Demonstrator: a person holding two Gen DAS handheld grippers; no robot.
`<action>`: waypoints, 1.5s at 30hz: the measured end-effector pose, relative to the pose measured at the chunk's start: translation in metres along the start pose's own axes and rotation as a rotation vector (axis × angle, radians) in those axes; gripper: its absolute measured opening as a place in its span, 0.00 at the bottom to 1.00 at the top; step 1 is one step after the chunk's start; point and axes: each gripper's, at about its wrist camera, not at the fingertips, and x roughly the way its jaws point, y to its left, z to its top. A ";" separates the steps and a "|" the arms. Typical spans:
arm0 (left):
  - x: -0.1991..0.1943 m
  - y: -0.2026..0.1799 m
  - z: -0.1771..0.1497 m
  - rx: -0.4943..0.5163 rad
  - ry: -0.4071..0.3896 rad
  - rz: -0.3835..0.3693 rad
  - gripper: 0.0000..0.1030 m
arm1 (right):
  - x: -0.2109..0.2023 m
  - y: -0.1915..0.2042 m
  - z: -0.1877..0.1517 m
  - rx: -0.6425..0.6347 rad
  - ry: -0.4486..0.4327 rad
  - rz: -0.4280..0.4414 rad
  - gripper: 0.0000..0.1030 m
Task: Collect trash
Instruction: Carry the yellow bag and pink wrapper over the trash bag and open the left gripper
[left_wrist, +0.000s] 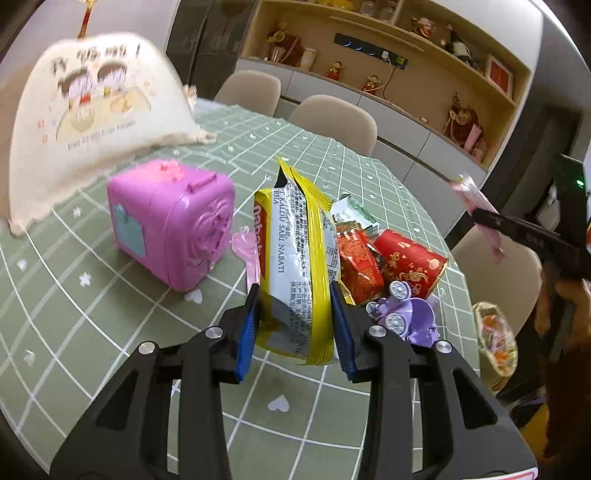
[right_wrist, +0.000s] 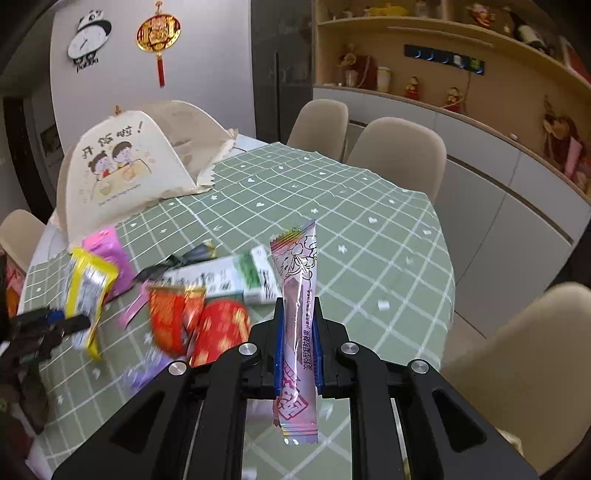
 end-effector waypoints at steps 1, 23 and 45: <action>-0.001 -0.005 0.001 0.018 -0.001 0.015 0.33 | -0.006 0.000 -0.009 0.004 -0.006 0.002 0.13; 0.019 -0.215 0.000 0.245 0.068 -0.193 0.33 | -0.114 -0.118 -0.130 0.160 -0.111 -0.065 0.13; 0.157 -0.396 -0.080 0.330 0.386 -0.509 0.33 | -0.142 -0.249 -0.233 0.387 -0.056 -0.189 0.13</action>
